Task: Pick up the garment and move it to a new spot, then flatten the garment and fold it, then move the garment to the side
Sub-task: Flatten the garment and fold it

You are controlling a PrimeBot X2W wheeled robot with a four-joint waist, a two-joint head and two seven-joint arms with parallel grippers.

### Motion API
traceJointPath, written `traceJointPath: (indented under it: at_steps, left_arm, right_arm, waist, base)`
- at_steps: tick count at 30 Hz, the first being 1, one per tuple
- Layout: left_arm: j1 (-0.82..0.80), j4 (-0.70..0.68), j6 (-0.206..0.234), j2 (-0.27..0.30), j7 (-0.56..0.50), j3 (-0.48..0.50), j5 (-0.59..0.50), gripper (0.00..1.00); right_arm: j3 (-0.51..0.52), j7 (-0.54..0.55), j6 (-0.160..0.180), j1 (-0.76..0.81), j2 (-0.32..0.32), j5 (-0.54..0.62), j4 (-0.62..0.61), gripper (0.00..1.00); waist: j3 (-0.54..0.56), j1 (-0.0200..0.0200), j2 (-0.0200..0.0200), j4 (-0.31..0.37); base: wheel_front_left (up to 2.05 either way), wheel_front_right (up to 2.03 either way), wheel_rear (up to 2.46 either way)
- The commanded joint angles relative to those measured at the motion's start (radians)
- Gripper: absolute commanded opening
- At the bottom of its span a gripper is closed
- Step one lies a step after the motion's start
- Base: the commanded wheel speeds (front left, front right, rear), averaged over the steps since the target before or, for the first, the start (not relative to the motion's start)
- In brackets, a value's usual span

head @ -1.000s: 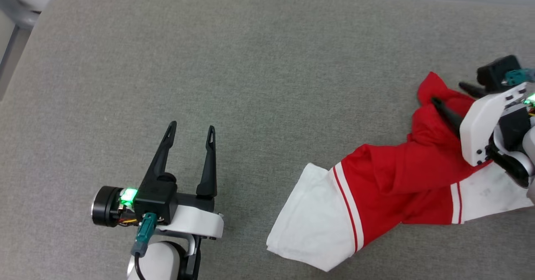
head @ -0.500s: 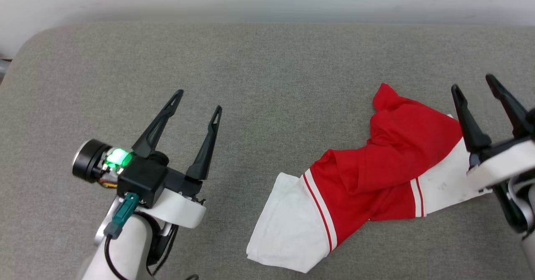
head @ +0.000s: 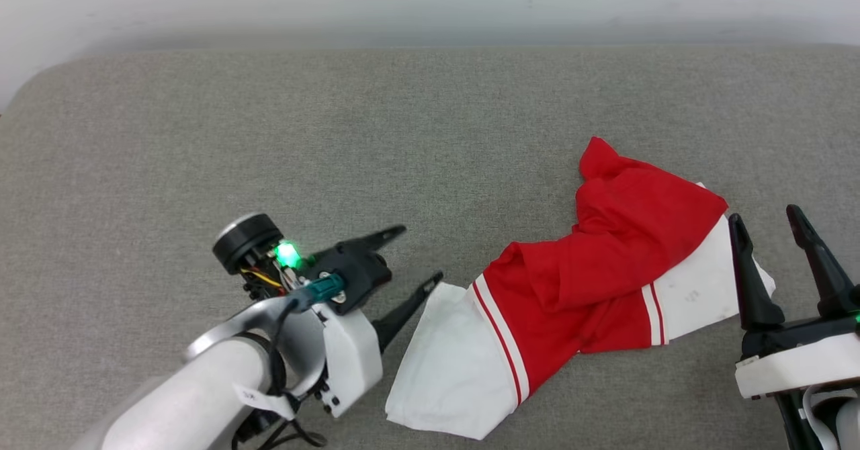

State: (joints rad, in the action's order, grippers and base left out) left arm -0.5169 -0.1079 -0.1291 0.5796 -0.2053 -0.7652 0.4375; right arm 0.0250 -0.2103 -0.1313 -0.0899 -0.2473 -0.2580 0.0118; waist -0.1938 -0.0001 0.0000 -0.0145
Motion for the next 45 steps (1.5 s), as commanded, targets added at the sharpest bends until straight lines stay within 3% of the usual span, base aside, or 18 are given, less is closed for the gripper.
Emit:
traceJointPath:
  at_steps: [1,8,16,27,33,34,35,36,45]
  left_arm:
    - [-0.020,-0.014,0.000,0.013,-0.039,-0.032,0.032,1.00]
    - [-0.128,-0.081,0.000,0.108,-0.281,-0.271,0.146,1.00]
    - [-0.184,-0.070,0.000,0.122,-0.387,-0.446,0.189,1.00]
    - [-0.168,0.077,0.000,0.084,-0.387,-0.515,0.165,1.00]
    - [-0.102,0.131,-0.001,0.073,-0.437,-0.528,0.139,1.00]
    - [-0.089,0.130,-0.001,0.073,-0.447,-0.532,0.132,0.88]
    - [-0.086,0.130,-0.001,0.073,-0.446,-0.533,0.130,0.20]
    - [-0.086,0.131,-0.001,0.074,-0.441,-0.533,0.125,0.00]
    - [-0.206,0.150,0.015,0.114,-0.256,-0.455,0.132,0.00]
  right_arm:
    - [0.005,0.004,0.001,0.015,0.012,0.008,-0.012,1.00]
    - [0.012,0.022,0.001,0.034,0.036,0.034,-0.051,1.00]
    - [0.018,0.017,0.001,0.028,0.048,0.037,-0.062,1.00]
    - [0.014,0.009,0.001,-0.007,0.053,0.037,-0.058,1.00]
    - [0.011,0.006,0.001,-0.019,0.050,0.041,-0.054,1.00]
    - [0.012,0.005,0.001,-0.017,0.048,0.042,-0.053,1.00]
    - [0.014,0.006,0.001,-0.016,0.047,0.042,-0.050,1.00]
    - [0.017,0.005,0.001,-0.015,0.045,0.042,-0.048,1.00]
    - [0.043,-0.001,0.001,0.009,0.050,0.045,-0.049,1.00]
  waist:
    - [-0.002,0.0001,0.0000,0.004]
    - [-0.024,0.0001,0.0000,0.016]
    - [-0.061,0.0001,0.0000,0.025]
    - [-0.107,0.0001,0.0000,0.049]
    - [-0.116,0.0001,0.0000,0.057]
    - [-0.116,0.0001,0.0000,0.057]
    - [-0.115,0.0001,0.0000,0.056]
    - [-0.112,0.0001,0.0000,0.054]
    - [-0.071,0.0001,0.0000,0.017]
  base:
    - [0.00,0.00,0.00]
    - [0.00,0.00,0.00]
    - [0.00,0.00,0.00]
    - [0.00,0.00,0.00]
    - [0.00,0.00,0.00]
    - [0.00,0.00,0.00]
    - [0.00,0.00,0.00]
    - [0.00,0.00,0.00]
    - [0.00,0.00,0.00]
